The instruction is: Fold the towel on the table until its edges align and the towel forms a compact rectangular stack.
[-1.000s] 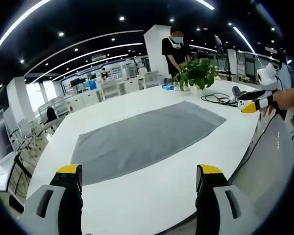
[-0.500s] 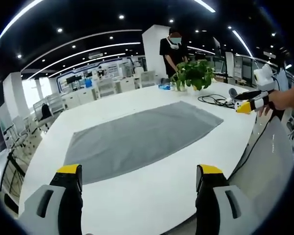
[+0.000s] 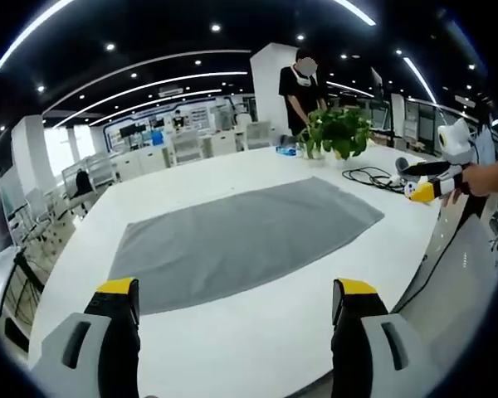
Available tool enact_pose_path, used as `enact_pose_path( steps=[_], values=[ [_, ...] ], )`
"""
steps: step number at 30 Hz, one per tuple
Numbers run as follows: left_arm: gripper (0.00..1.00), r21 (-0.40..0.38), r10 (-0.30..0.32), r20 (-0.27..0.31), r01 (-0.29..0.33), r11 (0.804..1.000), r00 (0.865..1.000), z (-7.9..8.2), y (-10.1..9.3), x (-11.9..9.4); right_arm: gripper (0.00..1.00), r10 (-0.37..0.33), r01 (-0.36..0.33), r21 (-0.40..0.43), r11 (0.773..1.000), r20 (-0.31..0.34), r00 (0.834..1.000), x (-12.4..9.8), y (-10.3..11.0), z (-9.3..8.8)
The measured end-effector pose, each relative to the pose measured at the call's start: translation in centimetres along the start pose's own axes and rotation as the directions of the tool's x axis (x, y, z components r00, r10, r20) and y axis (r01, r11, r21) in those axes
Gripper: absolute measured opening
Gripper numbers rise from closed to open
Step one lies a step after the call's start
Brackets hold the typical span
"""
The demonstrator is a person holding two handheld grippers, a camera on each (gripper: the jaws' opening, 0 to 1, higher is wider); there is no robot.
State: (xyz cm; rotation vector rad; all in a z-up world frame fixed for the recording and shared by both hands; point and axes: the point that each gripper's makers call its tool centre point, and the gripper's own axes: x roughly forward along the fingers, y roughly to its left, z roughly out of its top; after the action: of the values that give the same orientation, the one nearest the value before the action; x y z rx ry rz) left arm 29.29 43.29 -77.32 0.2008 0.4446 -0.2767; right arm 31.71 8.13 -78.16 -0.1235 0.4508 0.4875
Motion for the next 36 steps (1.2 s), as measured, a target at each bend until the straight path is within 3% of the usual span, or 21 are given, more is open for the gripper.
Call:
enact_pose_path(
  steps=[5,11,17,23,31,36],
  values=[
    [0.99,0.039,-0.012,0.002,0.012,0.999,1.000,1.5,-1.6,0.0,0.99,0.017,-0.017,-0.006,1.000,-0.003,1.000,-0.7,-0.6,-0.1],
    [0.98,0.074,-0.084,-0.011,0.084,0.994,0.996,2.6,-3.8,0.9,0.99,-0.006,0.007,-0.011,1.000,0.036,0.999,-1.5,-2.2,1.0],
    [0.97,0.099,-0.180,0.018,0.177,0.979,0.984,4.5,-5.6,2.4,0.99,-0.013,0.014,-0.016,1.000,0.041,0.999,-1.5,-3.0,1.8],
    [0.97,0.119,-0.255,0.000,0.253,0.960,0.967,4.5,-7.8,3.4,0.98,-0.033,0.033,-0.021,0.999,0.028,0.999,-1.2,-3.8,2.4],
    [0.97,0.164,-0.402,0.024,0.393,0.905,0.915,6.5,-11.9,4.6,0.94,-0.087,0.088,-0.027,0.996,0.028,0.996,-2.1,-5.5,3.9],
    [0.97,0.206,-0.454,-0.003,0.445,0.872,0.891,6.9,-13.9,5.5,0.93,-0.108,0.109,-0.038,0.993,0.031,0.994,-2.8,-6.6,4.9]
  ],
)
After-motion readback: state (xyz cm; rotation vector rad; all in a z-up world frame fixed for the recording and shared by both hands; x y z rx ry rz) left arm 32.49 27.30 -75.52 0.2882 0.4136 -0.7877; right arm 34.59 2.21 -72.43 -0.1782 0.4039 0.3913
